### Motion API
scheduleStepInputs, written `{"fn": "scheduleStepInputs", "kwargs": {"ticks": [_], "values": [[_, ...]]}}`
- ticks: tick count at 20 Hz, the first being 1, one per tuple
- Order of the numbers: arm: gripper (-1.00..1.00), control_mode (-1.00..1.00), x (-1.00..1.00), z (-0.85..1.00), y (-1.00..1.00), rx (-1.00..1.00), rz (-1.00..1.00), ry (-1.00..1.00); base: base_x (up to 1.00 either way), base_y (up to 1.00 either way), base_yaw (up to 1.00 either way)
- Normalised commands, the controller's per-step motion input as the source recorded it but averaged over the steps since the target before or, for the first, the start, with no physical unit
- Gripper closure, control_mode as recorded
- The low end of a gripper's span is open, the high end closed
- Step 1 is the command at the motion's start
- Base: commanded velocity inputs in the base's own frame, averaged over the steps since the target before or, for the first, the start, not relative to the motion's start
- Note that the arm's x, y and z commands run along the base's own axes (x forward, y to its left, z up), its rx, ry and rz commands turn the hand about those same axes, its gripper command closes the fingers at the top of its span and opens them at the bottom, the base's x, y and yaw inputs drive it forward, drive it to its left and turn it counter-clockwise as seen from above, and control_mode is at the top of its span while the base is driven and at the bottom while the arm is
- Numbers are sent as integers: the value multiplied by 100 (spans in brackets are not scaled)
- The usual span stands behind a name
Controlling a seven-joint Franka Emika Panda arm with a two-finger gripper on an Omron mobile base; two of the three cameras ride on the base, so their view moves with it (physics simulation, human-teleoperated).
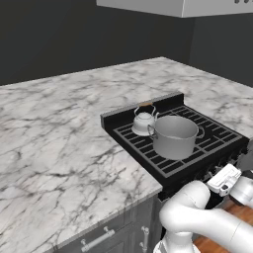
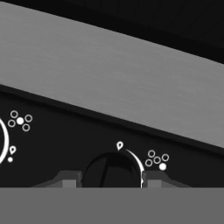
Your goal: Pick the kettle from the cabinet and place it on a stove burner. Then pick the pot from the counter and place it on another stove burner. Finally, turn both burners on.
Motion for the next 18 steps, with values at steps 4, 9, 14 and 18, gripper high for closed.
{"fn": "scheduleStepInputs", "kwargs": {"ticks": [4,9,14,18], "values": [[100,-100,0,0,0,-12,2,0,0,0,0],[100,-100,-1,2,-2,-16,3,0,0,0,0],[100,-100,0,11,-6,-17,4,0,0,0,0],[100,-100,0,11,-9,-18,4,0,0,0,0]]}}
